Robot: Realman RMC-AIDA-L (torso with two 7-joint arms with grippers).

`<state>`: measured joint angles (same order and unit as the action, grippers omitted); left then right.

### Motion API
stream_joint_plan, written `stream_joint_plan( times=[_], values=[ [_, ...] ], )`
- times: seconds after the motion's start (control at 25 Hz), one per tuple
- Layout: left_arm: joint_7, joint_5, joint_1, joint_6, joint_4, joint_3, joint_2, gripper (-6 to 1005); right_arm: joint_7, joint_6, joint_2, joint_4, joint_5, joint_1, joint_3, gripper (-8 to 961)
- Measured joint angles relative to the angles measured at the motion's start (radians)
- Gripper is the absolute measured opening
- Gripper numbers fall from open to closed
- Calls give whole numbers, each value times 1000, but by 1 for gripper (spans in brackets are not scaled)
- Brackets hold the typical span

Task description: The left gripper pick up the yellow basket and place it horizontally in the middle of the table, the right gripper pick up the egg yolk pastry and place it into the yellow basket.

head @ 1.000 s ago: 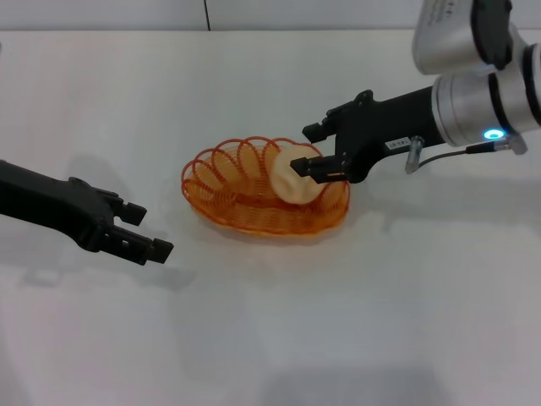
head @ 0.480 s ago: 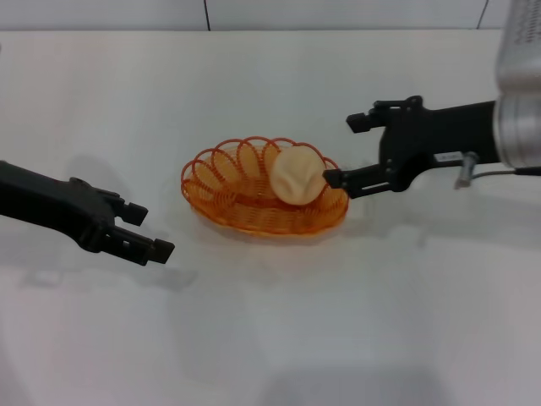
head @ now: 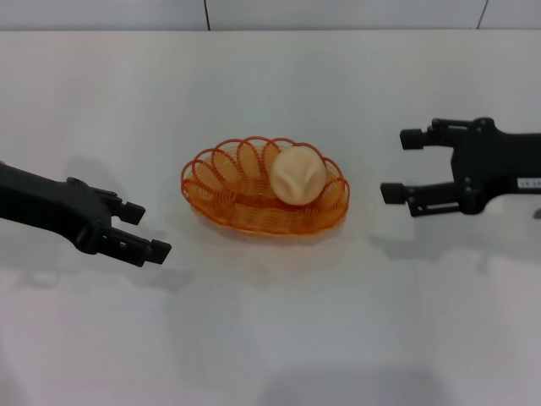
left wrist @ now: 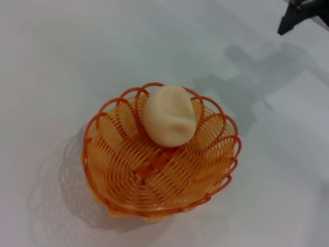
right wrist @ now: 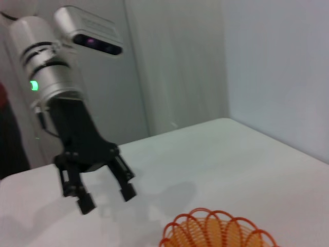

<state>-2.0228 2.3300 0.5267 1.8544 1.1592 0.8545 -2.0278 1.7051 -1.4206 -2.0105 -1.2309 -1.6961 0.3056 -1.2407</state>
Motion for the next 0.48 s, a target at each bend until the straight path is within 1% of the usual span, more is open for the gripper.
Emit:
stream_joint_plan(
  times=[0.2,0.48],
  values=[
    [17,-1,-7,1,1,0,2,888,-77,-59,1,52,9,0,34,859],
    [49,-21,-17,4,1,0,1,888,-130,-66,1,109,12,5,43,859]
  ],
)
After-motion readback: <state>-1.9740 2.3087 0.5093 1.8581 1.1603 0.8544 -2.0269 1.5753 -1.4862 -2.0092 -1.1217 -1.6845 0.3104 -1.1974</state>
